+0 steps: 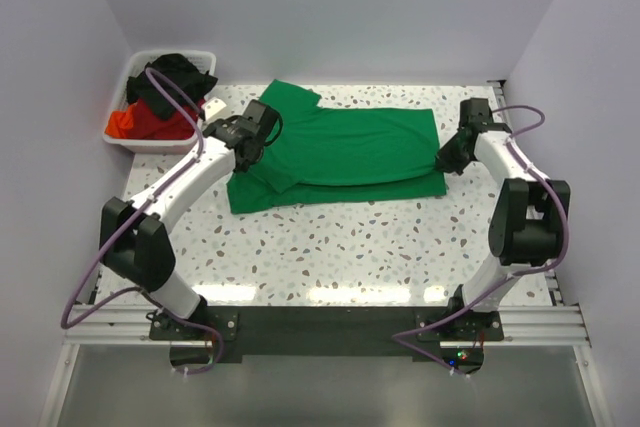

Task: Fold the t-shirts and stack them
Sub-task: Fold the tshirt

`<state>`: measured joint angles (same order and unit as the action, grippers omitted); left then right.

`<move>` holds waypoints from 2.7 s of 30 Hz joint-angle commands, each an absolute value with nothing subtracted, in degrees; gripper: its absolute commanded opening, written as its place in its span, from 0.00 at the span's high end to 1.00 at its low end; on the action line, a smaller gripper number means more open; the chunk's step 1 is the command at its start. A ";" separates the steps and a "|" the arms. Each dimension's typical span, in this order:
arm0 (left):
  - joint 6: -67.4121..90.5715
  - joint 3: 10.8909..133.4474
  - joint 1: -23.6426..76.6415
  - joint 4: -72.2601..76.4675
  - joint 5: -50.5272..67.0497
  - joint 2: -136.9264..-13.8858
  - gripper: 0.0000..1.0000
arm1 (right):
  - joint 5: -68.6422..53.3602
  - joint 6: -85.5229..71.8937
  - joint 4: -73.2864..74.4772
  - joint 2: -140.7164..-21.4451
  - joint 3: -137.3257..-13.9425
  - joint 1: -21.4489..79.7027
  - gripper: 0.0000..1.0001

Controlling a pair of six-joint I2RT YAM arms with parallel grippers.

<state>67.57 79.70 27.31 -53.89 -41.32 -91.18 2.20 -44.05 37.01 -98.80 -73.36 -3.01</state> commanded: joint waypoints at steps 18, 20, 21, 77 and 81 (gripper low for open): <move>55.73 88.68 23.20 -40.52 -39.29 -102.04 1.00 | 3.34 -46.32 34.36 -107.93 -80.42 -3.16 1.00; 55.55 89.29 23.03 -40.43 -39.29 -103.27 1.00 | 3.25 -46.49 34.45 -108.45 -81.03 -3.16 1.00; 55.20 89.91 22.94 -40.26 -39.20 -103.71 1.00 | 3.25 -46.58 34.37 -108.89 -81.56 -3.25 1.00; 48.34 66.72 19.16 -36.13 -21.19 -93.61 0.48 | 3.96 -34.72 39.20 -101.51 -71.20 5.10 0.55; 48.69 64.43 19.51 -34.90 -19.87 -93.87 0.48 | 3.87 -34.37 37.36 -101.78 -69.61 5.01 0.55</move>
<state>48.45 66.11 18.92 -36.10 -22.33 -95.09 3.73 -35.90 39.24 -103.42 -70.87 5.13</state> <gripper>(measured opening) 0.524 0.448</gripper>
